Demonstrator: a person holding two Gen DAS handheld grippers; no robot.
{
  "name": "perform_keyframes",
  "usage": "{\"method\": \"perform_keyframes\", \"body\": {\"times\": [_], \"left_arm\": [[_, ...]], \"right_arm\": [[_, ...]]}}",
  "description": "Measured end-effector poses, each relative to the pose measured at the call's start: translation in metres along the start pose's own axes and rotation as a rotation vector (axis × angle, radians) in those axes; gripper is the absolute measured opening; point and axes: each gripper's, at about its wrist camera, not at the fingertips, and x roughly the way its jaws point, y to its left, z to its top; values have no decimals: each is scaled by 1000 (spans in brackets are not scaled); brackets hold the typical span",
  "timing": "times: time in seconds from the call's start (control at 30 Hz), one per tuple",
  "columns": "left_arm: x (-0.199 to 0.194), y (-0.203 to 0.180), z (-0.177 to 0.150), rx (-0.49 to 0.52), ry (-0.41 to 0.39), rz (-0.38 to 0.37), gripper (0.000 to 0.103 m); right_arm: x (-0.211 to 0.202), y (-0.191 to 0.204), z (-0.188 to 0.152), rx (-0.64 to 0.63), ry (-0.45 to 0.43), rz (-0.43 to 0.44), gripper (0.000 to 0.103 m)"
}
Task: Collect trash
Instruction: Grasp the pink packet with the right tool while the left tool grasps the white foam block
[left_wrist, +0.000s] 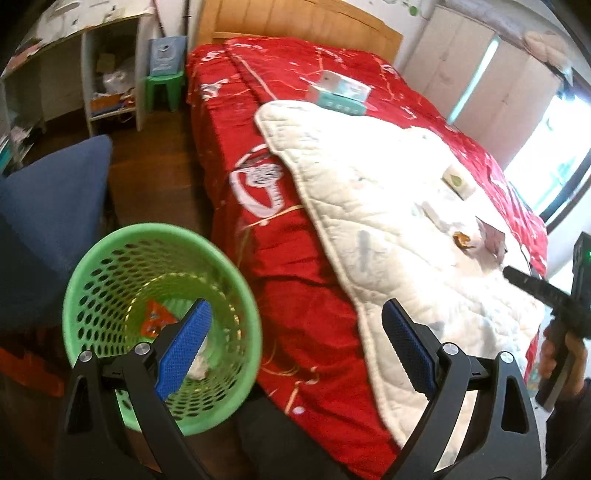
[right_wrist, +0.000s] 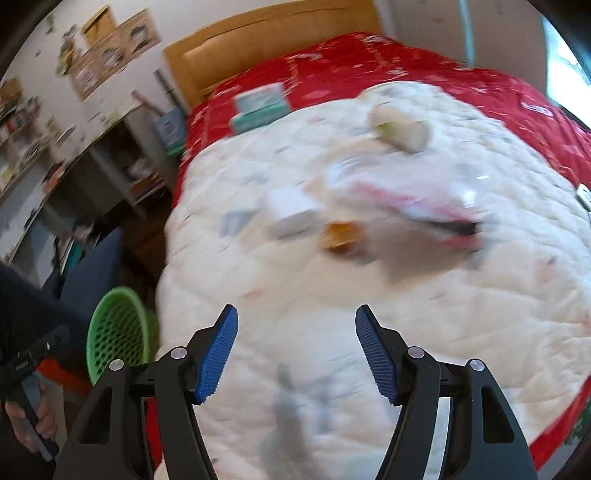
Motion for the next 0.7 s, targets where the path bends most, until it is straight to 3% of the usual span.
{"method": "perform_keyframes", "body": {"times": [0.23, 0.5, 0.7], "left_arm": [[11, -22, 3, 41, 19, -11, 92], [26, -35, 12, 52, 40, -21, 92], [39, -56, 25, 103, 41, -22, 92]], "right_arm": [[-4, -51, 31, -32, -29, -127, 64], [29, -60, 52, -224, 25, -208, 64], [60, -63, 55, -342, 56, -276, 56]]}}
